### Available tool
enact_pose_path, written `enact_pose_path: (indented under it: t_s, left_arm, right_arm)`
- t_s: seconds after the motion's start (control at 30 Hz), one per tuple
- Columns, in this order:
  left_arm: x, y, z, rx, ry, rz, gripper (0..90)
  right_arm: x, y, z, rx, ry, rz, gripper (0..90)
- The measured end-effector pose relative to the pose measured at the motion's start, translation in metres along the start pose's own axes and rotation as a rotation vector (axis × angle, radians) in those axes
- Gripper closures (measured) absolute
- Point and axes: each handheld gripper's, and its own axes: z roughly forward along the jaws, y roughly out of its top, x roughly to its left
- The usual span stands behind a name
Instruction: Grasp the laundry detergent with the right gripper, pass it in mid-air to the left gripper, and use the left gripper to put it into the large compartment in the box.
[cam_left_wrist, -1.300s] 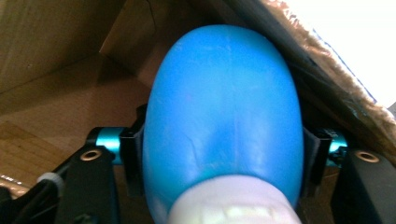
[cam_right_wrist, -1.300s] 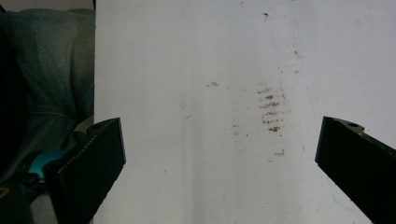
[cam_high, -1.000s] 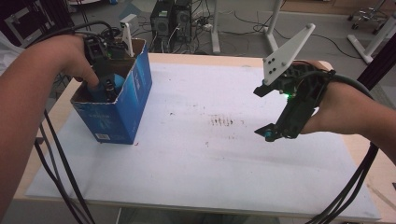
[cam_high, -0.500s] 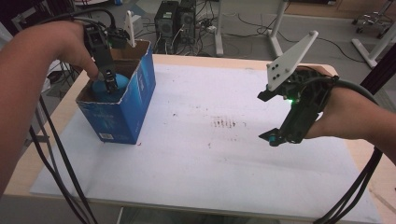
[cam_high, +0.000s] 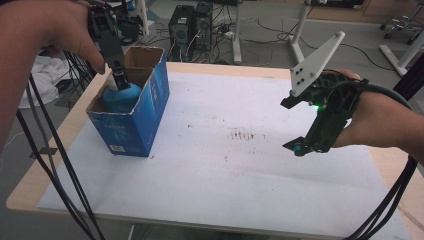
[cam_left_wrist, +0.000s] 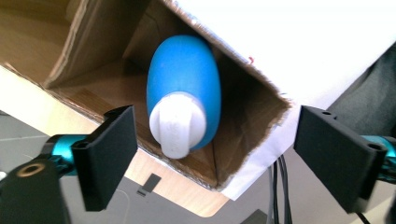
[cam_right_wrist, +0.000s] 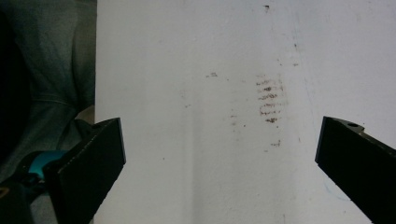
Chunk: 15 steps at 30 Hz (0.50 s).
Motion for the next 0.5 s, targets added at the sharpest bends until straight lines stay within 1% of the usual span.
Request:
enact_pose_path:
  t_s: [0.03, 0.07, 0.13, 0.23, 0.4, 0.47, 0.5]
  left_arm:
    - [0.0, 0.0, 0.0, 0.0, 0.0, 0.0, 11.6]
    - [-0.005, 0.003, -0.006, -0.002, 0.008, 0.021, 11.5]
    - [-0.011, 0.006, -0.011, -0.008, 0.012, 0.043, 9.7]
    - [-0.019, 0.011, -0.018, -0.011, 0.017, 0.073, 9.7]
    - [-0.033, 0.02, -0.024, -0.016, 0.014, 0.135, 8.3]
    - [-0.04, 0.024, -0.025, -0.02, 0.007, 0.164, 6.9]
    - [-0.042, 0.026, -0.024, -0.021, 0.003, 0.184, 6.8]
  right_arm:
    - [0.0, 0.0, -0.001, 0.001, -0.001, 0.001, 0.7]
    - [-0.001, 0.0, -0.001, 0.005, -0.001, 0.002, 0.7]
    - [-0.002, -0.001, -0.003, 0.006, -0.001, 0.002, 0.7]
    - [-0.002, -0.001, -0.004, 0.014, 0.0, 0.002, 0.7]
    - [-0.003, -0.002, -0.007, 0.035, 0.007, 0.007, 0.7]
    - [-0.004, -0.002, -0.009, 0.041, 0.007, 0.006, 0.7]
    - [-0.004, -0.002, -0.01, 0.047, 0.007, 0.007, 0.7]
